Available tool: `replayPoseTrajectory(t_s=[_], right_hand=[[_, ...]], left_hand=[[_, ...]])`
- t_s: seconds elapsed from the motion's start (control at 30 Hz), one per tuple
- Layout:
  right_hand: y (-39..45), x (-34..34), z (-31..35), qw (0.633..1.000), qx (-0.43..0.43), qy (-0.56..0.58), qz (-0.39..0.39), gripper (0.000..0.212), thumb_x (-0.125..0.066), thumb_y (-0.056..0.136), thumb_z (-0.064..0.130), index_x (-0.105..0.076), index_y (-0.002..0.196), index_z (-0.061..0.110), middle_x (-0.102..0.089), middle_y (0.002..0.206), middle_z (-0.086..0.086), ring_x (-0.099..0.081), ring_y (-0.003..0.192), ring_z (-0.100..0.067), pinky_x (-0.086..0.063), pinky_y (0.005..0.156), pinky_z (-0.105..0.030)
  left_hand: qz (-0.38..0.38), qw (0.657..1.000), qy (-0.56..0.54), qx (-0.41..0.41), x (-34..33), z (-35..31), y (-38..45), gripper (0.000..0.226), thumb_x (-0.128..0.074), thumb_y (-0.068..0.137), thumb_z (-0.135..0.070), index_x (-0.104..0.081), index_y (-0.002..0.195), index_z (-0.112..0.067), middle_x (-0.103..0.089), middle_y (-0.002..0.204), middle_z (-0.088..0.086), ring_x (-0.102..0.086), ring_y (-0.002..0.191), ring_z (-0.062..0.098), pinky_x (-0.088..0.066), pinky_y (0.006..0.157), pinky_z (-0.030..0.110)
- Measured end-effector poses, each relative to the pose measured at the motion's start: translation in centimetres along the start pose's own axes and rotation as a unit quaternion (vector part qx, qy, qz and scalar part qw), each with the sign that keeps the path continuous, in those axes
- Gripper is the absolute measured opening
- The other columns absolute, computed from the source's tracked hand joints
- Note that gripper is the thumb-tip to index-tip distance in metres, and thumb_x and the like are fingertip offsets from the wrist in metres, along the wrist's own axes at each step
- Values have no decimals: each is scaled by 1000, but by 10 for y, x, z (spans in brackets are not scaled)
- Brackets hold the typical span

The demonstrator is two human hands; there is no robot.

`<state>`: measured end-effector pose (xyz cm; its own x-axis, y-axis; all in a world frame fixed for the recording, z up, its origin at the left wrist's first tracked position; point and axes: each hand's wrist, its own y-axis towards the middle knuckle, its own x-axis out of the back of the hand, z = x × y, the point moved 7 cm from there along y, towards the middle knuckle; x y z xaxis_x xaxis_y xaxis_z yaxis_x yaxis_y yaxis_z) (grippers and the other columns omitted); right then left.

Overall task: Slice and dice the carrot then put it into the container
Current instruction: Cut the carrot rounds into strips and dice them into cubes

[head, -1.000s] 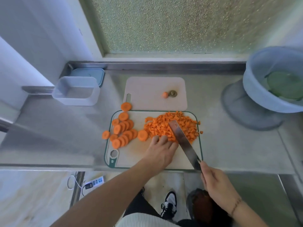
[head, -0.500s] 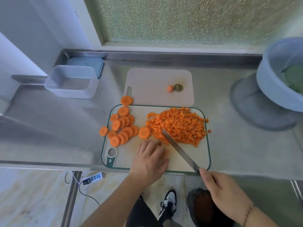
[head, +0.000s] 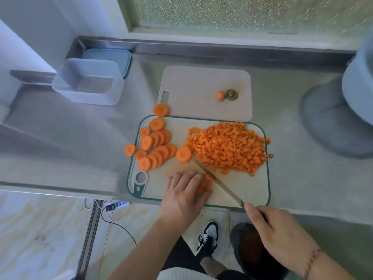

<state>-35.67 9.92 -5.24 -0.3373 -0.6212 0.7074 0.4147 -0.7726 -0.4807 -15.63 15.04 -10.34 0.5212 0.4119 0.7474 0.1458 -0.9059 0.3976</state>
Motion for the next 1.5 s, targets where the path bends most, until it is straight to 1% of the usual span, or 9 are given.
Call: replayPoseTrajectory(t_s=[0.1, 0.23, 0.5, 0.63, 0.77, 0.9, 1.03, 1.33, 1.5], right_hand=[[5, 6, -5, 1000, -7, -1, -14, 72, -15, 82, 74, -46, 59, 14, -53, 55, -11, -55, 54, -17, -41, 53, -27], [7, 8, -8, 999, 3, -44, 1, 81, -5, 74, 85, -45, 58, 16, -56, 57, -9, -55, 54, -14, -46, 55, -31], [7, 1, 4, 988, -13, -141, 68, 79, 10, 76, 74, -51, 70, 25, -61, 66, -2, -60, 63, -14, -52, 64, -30], [20, -3, 15, 986, -1, -155, 57, 72, 6, 77, 71, -49, 71, 26, -57, 63, 1, -58, 61, -10, -52, 63, -31], [23, 1, 4, 997, 5, -65, 31, 75, -6, 82, 77, -51, 62, 19, -52, 54, -4, -56, 54, -18, -47, 56, -34], [15, 9, -3, 999, 6, -33, 18, 80, -5, 76, 85, -43, 56, 17, -48, 50, -2, -50, 50, -16, -40, 52, -30], [9, 8, -1, 999, 3, -41, 32, 78, -6, 78, 84, -40, 56, 17, -51, 52, -3, -52, 51, -15, -44, 55, -33], [6, -3, 17, 993, -14, -91, 80, 70, -3, 79, 72, -52, 67, 23, -60, 63, -3, -59, 63, -13, -48, 63, -31], [19, -9, 24, 991, 0, -117, 57, 68, -3, 84, 71, -49, 68, 23, -54, 59, 0, -56, 58, -12, -50, 60, -32]], left_hand=[[-4, 999, 2, -36, 2, -5, -1, 34, -75, 92, -29, -64, 120, -13, -63, 119, 8, -58, 101, 31, -48, 90, 40], [-6, 995, 9, -95, 2, -7, -2, 19, -74, 94, -17, -76, 106, -3, -69, 114, 10, -64, 103, 34, -51, 88, 43], [-2, 996, -58, -75, -5, -8, 8, 11, -70, 95, -7, -76, 103, -1, -71, 111, 9, -68, 105, 29, -56, 91, 39], [3, 994, -78, -70, -5, -5, 11, 13, -67, 97, -8, -76, 103, -1, -72, 111, 8, -69, 105, 30, -56, 89, 40], [5, 995, -84, -60, -3, -6, 11, 9, -71, 94, -6, -75, 100, 0, -69, 109, 12, -67, 100, 31, -55, 88, 41], [-28, 996, -66, -48, 5, -8, 10, 10, -75, 91, -8, -76, 95, 1, -68, 109, 17, -66, 99, 34, -54, 90, 41], [-44, 997, -48, -46, 11, -10, 5, 7, -77, 87, -5, -76, 90, 0, -69, 99, 13, -62, 95, 28, -55, 88, 42], [-32, 996, -73, -40, 5, -6, 4, 4, -74, 91, -4, -77, 91, -2, -72, 100, 7, -69, 97, 28, -56, 85, 38], [-31, 996, -77, -35, 4, -6, 6, 4, -75, 88, -1, -77, 91, -1, -72, 101, 8, -68, 99, 29, -56, 86, 39]])
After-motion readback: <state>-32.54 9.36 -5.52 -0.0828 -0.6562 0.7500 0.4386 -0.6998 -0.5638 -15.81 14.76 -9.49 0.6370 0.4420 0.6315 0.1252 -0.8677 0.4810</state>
